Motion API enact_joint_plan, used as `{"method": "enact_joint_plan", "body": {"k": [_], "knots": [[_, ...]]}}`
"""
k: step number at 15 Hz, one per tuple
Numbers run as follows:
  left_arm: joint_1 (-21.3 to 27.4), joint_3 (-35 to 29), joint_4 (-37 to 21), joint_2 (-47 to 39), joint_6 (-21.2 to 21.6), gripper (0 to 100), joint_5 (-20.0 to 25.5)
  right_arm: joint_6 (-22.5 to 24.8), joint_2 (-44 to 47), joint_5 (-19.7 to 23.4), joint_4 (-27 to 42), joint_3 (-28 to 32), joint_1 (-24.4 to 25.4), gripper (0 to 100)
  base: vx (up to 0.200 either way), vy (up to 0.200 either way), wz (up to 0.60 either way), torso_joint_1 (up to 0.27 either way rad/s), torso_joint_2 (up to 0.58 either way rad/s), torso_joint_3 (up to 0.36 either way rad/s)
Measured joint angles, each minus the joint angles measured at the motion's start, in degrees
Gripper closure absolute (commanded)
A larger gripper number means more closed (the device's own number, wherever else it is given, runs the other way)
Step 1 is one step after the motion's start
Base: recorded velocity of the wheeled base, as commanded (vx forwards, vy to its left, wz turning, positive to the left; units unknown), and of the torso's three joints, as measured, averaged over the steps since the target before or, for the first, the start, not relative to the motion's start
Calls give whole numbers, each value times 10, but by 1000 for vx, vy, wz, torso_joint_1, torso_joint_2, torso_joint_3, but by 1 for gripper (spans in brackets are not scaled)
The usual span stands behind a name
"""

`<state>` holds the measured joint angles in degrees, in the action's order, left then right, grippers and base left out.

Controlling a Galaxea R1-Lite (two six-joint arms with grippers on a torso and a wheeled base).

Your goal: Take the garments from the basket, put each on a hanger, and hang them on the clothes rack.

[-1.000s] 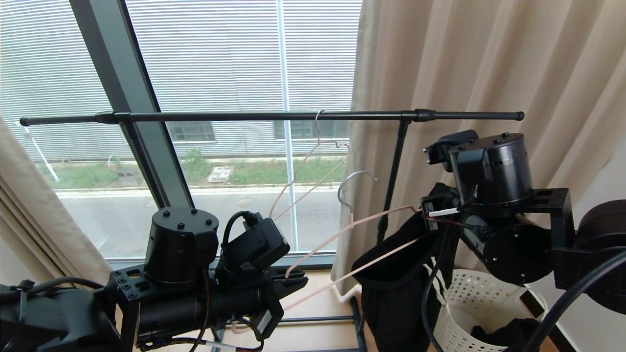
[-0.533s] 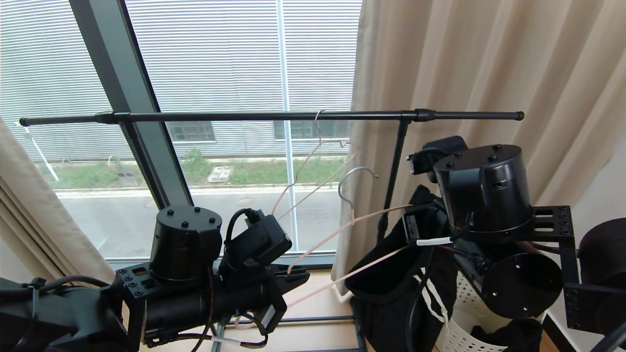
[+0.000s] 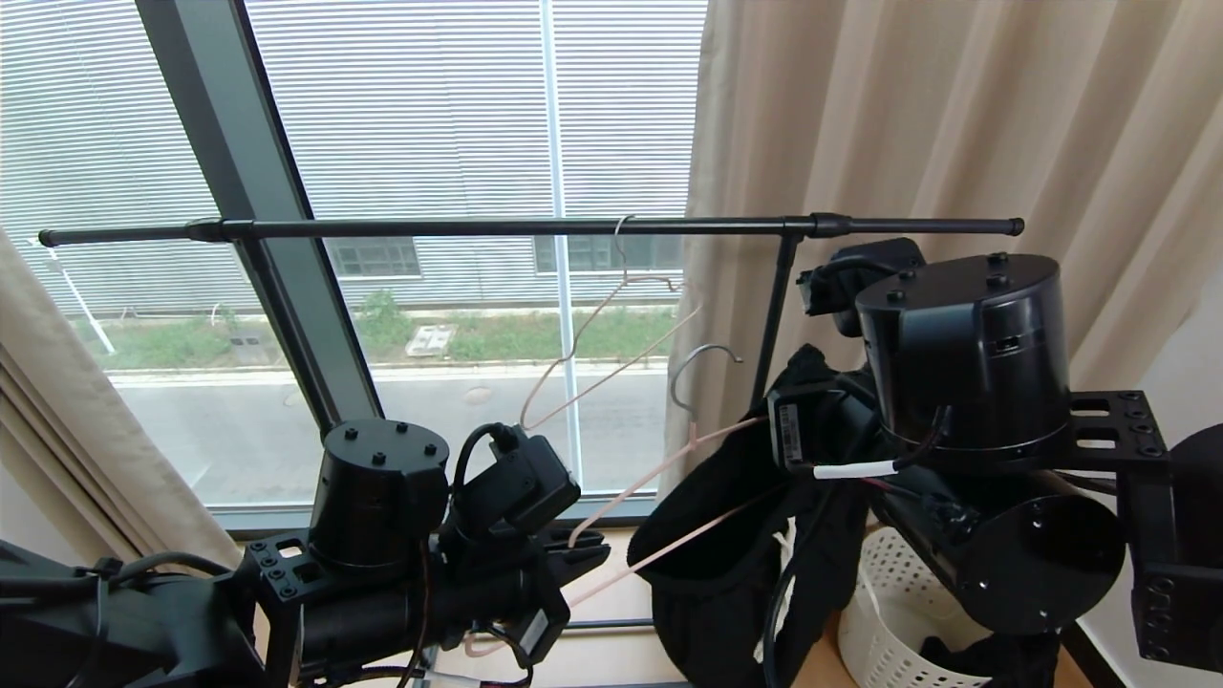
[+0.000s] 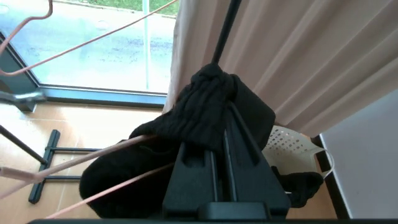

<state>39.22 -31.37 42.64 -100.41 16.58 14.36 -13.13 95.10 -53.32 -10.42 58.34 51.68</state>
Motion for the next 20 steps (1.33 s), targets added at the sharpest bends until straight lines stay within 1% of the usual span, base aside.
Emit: {"method": "enact_joint_plan", "body": {"k": [2,8,10,13,14,18,20], "knots": [[3,-3,0,0,0,100,0,-6,-3,0,0,2,9,100,0,0,0,0,0,0],[7,-8,0,-2,0,100,0,-39,15,3,0,1,64,100,0,0,0,0,0,0],[7,-7,0,-2,0,100,0,-44,12,7,0,-2,77,100,0,0,0,0,0,0],[7,-7,0,-2,0,100,-1,-45,4,8,1,-7,82,100,0,0,0,0,0,0],[7,-7,0,-2,0,100,0,-45,0,8,1,-9,82,0,0,0,0,0,0,0],[7,-3,5,-2,0,100,-1,-43,-6,6,2,-19,78,0,0,0,0,0,0,0],[7,6,36,-1,0,100,0,-41,-14,6,2,-30,61,0,0,0,0,0,0,0]]}}
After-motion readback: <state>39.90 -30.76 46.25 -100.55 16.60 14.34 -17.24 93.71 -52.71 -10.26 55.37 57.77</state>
